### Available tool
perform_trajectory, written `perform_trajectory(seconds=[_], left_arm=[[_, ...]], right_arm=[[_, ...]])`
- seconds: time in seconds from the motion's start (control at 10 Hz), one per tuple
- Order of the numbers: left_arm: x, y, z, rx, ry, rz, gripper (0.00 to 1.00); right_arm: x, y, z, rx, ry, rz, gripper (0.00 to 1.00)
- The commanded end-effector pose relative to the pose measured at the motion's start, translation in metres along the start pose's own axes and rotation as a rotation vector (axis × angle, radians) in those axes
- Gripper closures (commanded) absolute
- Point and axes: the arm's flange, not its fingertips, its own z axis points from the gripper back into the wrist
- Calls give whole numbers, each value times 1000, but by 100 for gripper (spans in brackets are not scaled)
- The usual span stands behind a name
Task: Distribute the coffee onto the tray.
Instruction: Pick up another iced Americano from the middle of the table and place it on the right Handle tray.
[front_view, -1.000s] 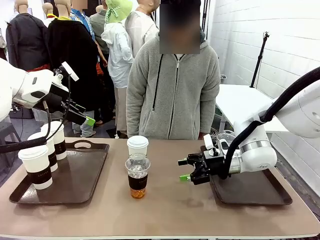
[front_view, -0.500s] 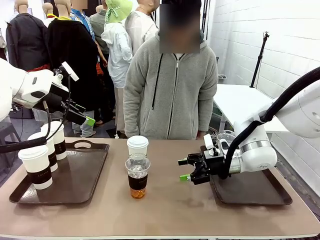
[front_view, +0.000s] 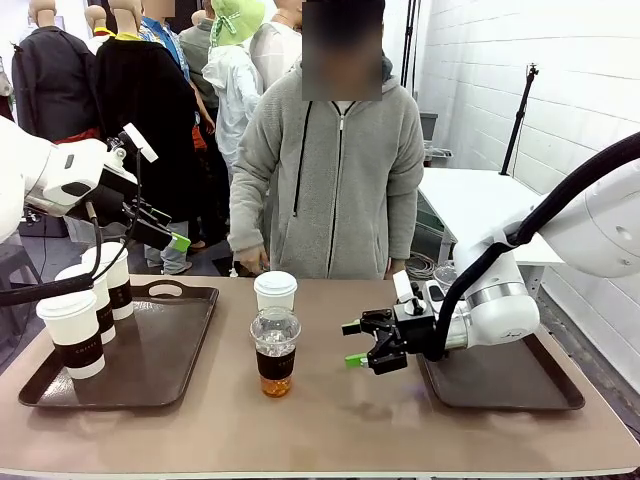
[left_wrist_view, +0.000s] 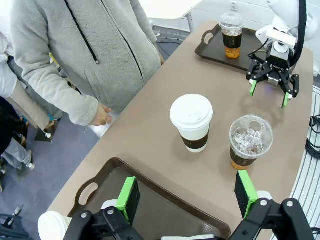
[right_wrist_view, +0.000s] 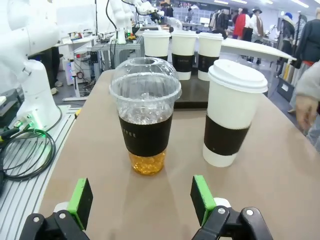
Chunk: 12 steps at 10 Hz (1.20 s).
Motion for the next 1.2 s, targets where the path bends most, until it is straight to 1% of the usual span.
perform_trajectory(seconds=[0.0, 0.5, 1.1], left_arm=[[-3, 3, -1, -8, -4, -12, 0], [-3, 3, -1, -8, -4, -12, 0], [-3, 3, -1, -8, -4, -12, 0]], right_arm=[[-1, 5, -17, -47, -2, 16, 0], [-1, 4, -43, -30, 0, 7, 0], [3, -2, -52, -8, 1, -14, 0]])
